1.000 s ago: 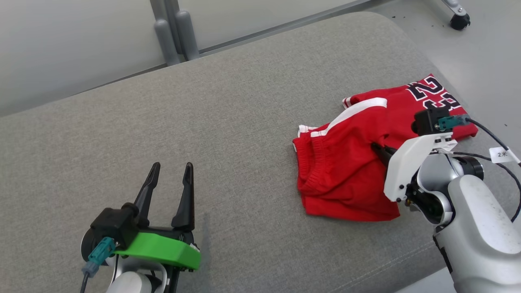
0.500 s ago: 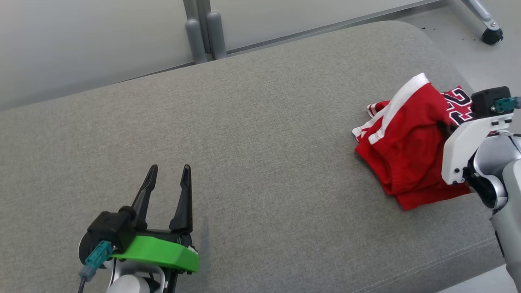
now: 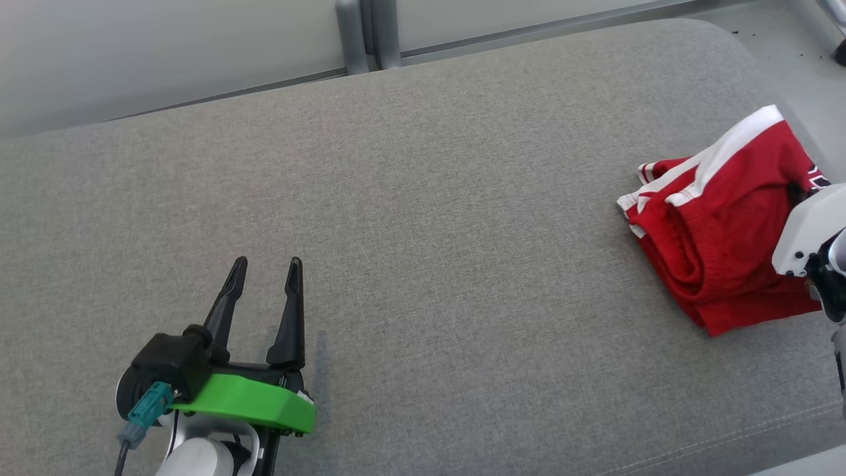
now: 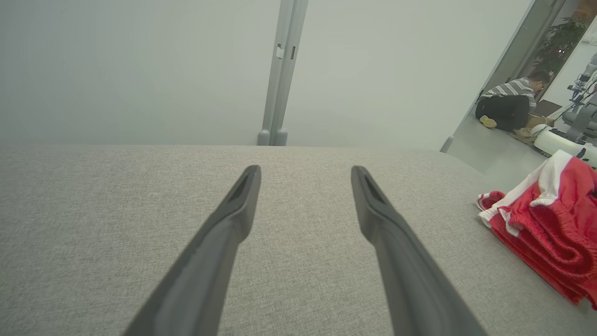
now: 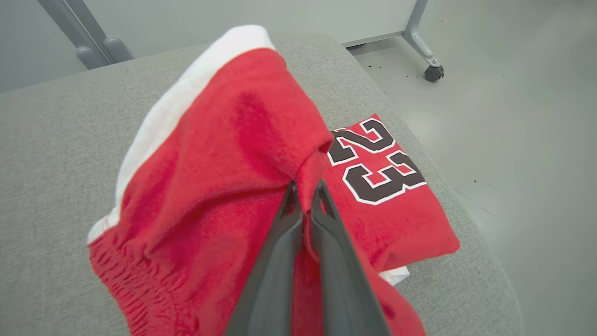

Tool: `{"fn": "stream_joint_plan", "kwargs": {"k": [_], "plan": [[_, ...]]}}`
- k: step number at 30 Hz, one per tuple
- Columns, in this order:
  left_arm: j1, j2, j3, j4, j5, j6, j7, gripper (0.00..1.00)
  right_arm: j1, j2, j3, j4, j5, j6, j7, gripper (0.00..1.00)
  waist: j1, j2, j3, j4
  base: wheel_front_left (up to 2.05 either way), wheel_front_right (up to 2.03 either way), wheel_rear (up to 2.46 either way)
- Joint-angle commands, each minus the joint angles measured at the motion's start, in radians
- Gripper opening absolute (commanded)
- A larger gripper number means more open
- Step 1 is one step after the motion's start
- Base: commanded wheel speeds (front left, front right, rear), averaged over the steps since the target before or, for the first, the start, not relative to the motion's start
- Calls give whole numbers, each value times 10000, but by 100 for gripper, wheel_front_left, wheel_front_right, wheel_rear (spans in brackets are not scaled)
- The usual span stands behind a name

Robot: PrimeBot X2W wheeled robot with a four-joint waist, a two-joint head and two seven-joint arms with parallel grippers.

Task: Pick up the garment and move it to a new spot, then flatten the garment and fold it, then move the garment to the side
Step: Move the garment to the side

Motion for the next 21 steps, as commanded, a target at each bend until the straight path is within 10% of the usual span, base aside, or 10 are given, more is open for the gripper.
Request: {"fn": "stream_joint_plan", "kwargs": {"k": [1,21], "plan": [[-178,98,-10,-40,38,18,51,100,-192,-1,-318,313,-203,1,-270,0,0,57,182,193,0,0,0],[-647,404,-54,-393,209,146,393,100,-1695,47,-4622,3674,-2462,1,-2566,0,0,57,1092,1152,0,0,0]]}}
